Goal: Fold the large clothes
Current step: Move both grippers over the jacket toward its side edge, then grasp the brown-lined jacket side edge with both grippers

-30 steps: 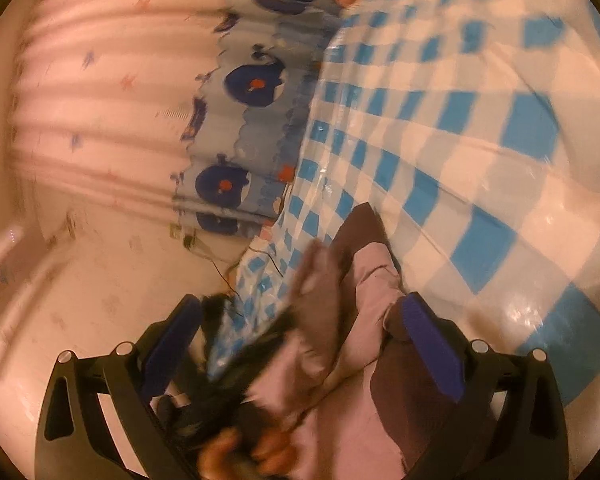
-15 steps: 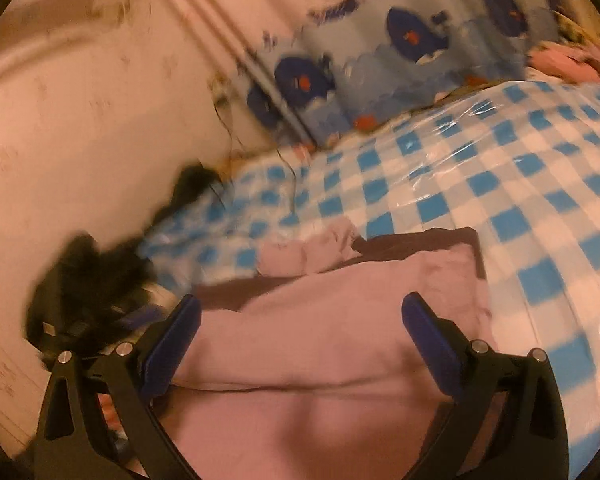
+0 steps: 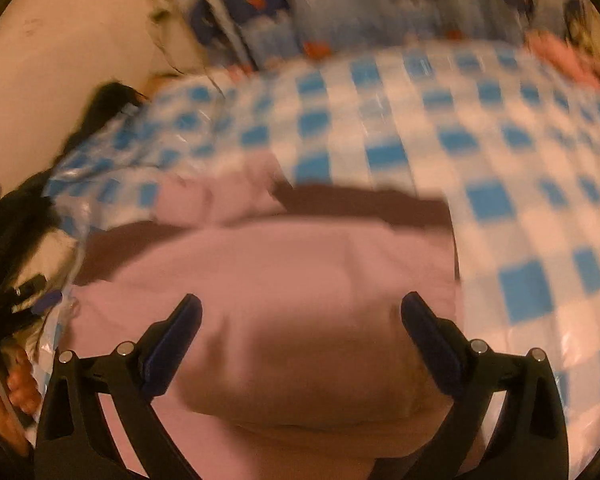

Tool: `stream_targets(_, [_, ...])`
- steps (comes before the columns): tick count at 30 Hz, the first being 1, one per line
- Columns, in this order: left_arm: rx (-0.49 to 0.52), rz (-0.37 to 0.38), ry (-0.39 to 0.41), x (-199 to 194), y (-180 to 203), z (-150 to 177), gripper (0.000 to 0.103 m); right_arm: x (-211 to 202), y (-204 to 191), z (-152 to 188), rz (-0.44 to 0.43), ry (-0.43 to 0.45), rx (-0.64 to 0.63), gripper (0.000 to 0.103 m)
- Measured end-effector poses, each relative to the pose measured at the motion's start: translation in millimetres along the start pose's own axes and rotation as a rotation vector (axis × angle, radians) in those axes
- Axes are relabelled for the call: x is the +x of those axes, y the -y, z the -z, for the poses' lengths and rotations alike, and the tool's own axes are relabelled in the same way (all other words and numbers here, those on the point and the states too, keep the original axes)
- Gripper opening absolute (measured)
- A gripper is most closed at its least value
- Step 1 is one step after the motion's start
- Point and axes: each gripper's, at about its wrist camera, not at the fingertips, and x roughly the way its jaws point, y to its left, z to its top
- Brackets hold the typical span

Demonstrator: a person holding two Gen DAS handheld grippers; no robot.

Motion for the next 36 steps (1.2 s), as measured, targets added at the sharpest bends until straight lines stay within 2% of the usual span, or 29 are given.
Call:
stream_targets(1, [0.004, -0.032, 0.012, 0.9, -6.0, -0.3, 0.089, 2.4, -3.8, 0.9, 0.019, -0.001, -0.023, 0.096])
stream_targets(3, [-0.035, -0.078, -0.059, 22.7, -24.2, 1.4, 0.089, 29.6, -1.8, 5.6, 0.06, -0.075, -0.033, 0.096])
stream_targets(4, [-0.078, -0.139, -0.18, 54.2, -43.7, 8.6, 0.089, 52.7, 5.9, 12.6, 0.084, -0.145, -0.024, 0.097])
stream_targets(5, [-0.081, -0.153, -0.243, 70.1, -50.9, 15.2, 0.089, 70.4, 13.1, 20.1, 0.076, -0.192, -0.025, 0.097])
stream_targets(7, [-0.062, -0.17, -0.251, 77.5, -54.8, 20.0, 0.089, 63.9, 16.1, 17.9, 0.053, -0.195, -0.009, 0.096])
stream_targets(8, [-0.072, -0.185, -0.249, 67.8, -51.0, 17.7, 0.089, 55.9, 15.1, 14.5, 0.045, -0.197, -0.008, 0.096])
stream_targets(11, [-0.051, -0.124, -0.222, 17.9, -38.4, 17.5, 0.089, -3.8, 22.0, 8.1, -0.062, -0.162, -0.029, 0.096])
stream_targets(13, [-0.005, -0.098, -0.206, -29.3, -35.7, 29.2, 0.089, -47.7, 39.6, 18.7, -0.111, -0.165, -0.013, 0.096])
stream_targets(15, [0.025, -0.08, -0.212, -67.2, -42.8, 44.1, 0.089, -91.5, 69.3, 47.9, -0.184, -0.216, 0.051, 0.096])
stream_targets(17, [0.036, -0.077, -0.239, -111.7, -59.5, 75.7, 0.089, -123.7, 93.6, 84.8, -0.236, -0.274, 0.119, 0.096])
stream_targets(20, [-0.008, -0.087, -0.31, -160.0, -94.4, 129.2, 0.089, -159.5, 131.1, 150.3, -0.269, -0.38, 0.204, 0.096])
stream_targets(22, [-0.083, -0.087, -0.359, -182.2, -117.4, 167.4, 0.089, -177.0, 144.9, 183.8, -0.273, -0.422, 0.227, 0.096])
stream_targets(24, [-0.105, -0.094, -0.406, -190.2, -128.0, 197.1, 0.089, -190.7, 145.4, 210.8, -0.324, -0.467, 0.255, 0.096])
stream_targets(28, [-0.153, -0.068, -0.418, -207.3, -143.9, 244.3, 0.089, -202.9, 131.9, 232.8, -0.344, -0.504, 0.238, 0.096])
stream_targets(30, [-0.169, -0.068, -0.407, -216.5, -144.8, 250.6, 0.089, -204.5, 127.0, 238.0, -0.377, -0.508, 0.265, 0.096])
stream_targets(33, [-0.237, 0.0, -0.404, -225.9, -148.3, 260.4, 0.089, -202.0, 119.9, 244.5, -0.412, -0.52, 0.293, 0.096])
stream_targets(36, [-0.233, -0.01, -0.418, -226.9, -149.7, 268.7, 0.089, -194.8, 115.3, 253.8, -0.409, -0.549, 0.284, 0.096])
